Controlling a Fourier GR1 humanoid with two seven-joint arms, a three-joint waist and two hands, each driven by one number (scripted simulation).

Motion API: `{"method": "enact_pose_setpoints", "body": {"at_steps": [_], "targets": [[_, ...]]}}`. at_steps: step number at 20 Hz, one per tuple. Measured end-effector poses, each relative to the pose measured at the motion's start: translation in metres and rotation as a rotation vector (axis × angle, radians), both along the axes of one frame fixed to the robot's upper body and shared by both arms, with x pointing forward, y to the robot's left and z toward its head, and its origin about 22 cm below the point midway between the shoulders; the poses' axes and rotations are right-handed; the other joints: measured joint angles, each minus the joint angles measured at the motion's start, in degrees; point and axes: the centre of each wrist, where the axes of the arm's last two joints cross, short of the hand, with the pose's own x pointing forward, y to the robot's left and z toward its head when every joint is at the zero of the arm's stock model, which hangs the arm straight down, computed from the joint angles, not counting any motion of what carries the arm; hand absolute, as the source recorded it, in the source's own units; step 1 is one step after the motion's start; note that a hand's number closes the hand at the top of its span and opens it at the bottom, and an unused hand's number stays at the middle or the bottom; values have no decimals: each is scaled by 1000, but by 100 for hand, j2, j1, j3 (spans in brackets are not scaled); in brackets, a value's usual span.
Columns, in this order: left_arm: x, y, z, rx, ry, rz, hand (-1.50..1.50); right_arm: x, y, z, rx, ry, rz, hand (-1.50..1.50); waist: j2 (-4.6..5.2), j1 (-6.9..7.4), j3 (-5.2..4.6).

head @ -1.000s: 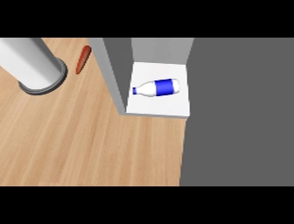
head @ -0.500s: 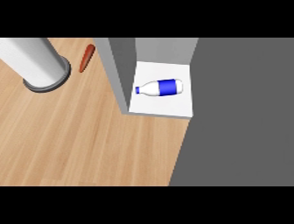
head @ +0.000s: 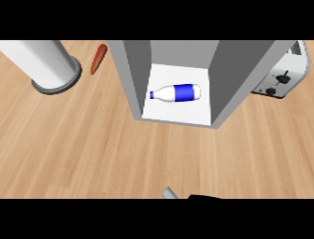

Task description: Pick up the bottled water, place it into the cabinet and close the cabinet

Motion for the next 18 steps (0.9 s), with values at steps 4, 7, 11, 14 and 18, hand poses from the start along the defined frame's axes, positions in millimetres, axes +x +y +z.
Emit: {"method": "enact_pose_setpoints", "body": {"at_steps": [4,7,11,14,18], "targets": [[-2,10,4,1,-15,-13,-150,10,42,16,-78,10,96,150,63,87,32],[-7,21,4,-8,-24,-11,-150,20,67,32,-111,2,171,150,91,84,56],[-22,34,2,-15,-27,10,-150,40,94,52,-154,13,225,150,106,-45,83],[-33,42,5,-13,-20,31,-150,60,105,57,-161,74,226,150,105,-142,89],[-46,51,5,-13,-9,66,-150,84,109,53,-154,154,217,150,105,-279,93]]}}
